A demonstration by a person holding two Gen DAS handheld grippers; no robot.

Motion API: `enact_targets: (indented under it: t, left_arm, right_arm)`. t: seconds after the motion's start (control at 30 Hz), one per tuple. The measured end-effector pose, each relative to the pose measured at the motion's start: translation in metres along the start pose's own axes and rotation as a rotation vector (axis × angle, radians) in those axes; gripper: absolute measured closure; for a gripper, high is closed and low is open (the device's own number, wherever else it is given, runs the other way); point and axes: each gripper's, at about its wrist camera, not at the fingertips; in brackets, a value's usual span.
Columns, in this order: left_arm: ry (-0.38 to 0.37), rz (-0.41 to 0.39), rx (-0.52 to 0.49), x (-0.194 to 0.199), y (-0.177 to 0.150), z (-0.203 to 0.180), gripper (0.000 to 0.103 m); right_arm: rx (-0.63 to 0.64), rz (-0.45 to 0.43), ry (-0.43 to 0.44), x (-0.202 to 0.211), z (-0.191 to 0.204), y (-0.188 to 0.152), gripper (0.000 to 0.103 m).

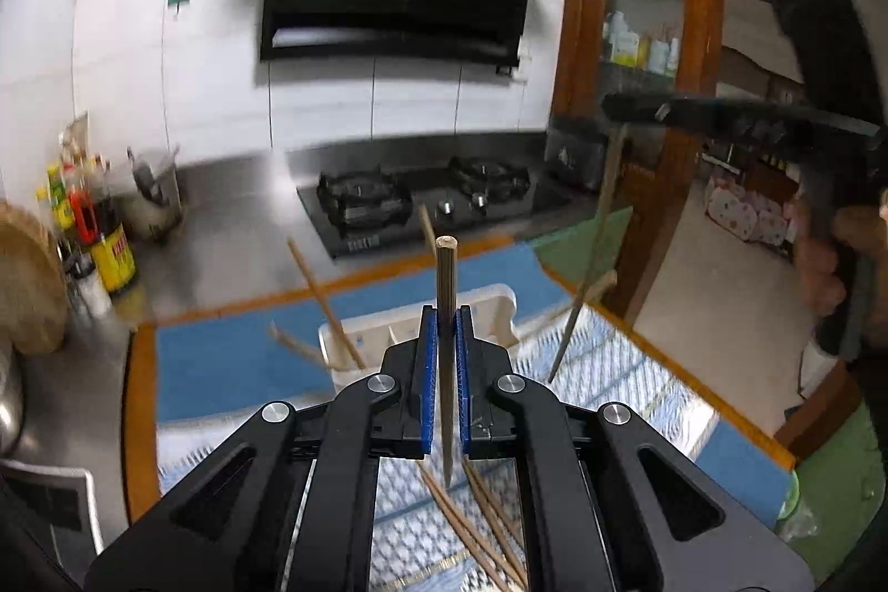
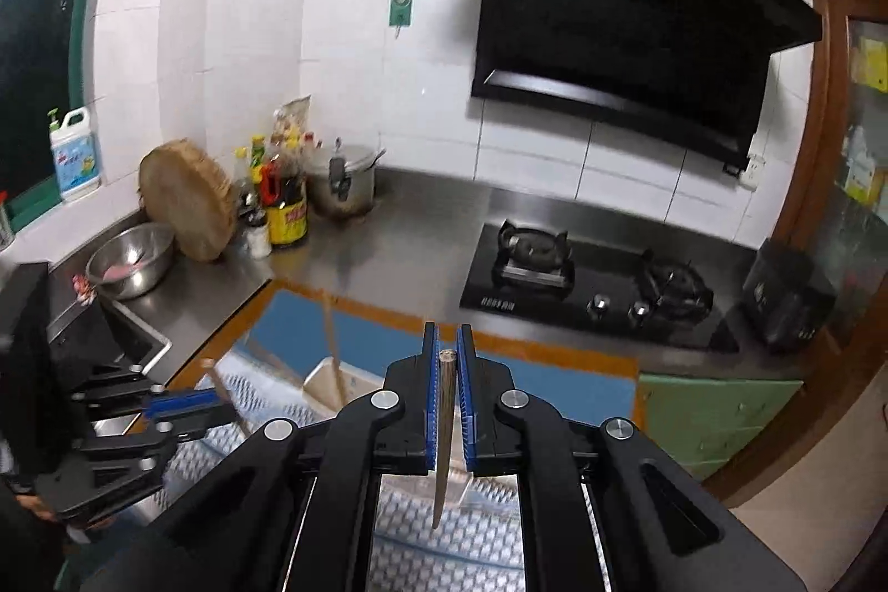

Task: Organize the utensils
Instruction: 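Lift both held chopsticks and carry them above the white caddy, then lower both held chopsticks into the white caddy and open both grippers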

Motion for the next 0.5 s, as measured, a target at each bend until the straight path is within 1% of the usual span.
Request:
enact_targets:
  t: [0.13,0.27,0.33,0.43,0.5]
  left_arm:
    - [0.024,-0.075,-0.011,0.009,0.034,0.005,0.098]
    - [0.081,-0.123,-0.022,0.003,0.056,0.013,0.098]
    - [0.094,-0.129,-0.009,-0.006,0.061,0.019,0.098]
    - [0.134,-0.139,-0.009,-0.022,0.06,0.025,0.098]
    - [0.139,-0.131,0.004,-0.032,0.057,0.031,0.098]
  right_arm:
    - [-0.017,-0.025,-0.02,-0.015,-0.004,0.019,0.096]
    - [-0.033,-0.04,-0.033,-0.032,-0.006,0.03,0.096]
    - [-0.033,-0.033,-0.039,-0.045,-0.005,0.028,0.096]
    - [-0.027,-0.012,-0.047,-0.065,-0.004,0.02,0.096]
    - [-0.03,0.009,-0.041,-0.077,-0.004,0.012,0.096]
Point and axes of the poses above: each gripper's, at about its wrist camera, not at the fingertips, and x roughly against the way its jaws point, z to its left, y to its top, and after that the axes turned 1 degree about -y, right-handed
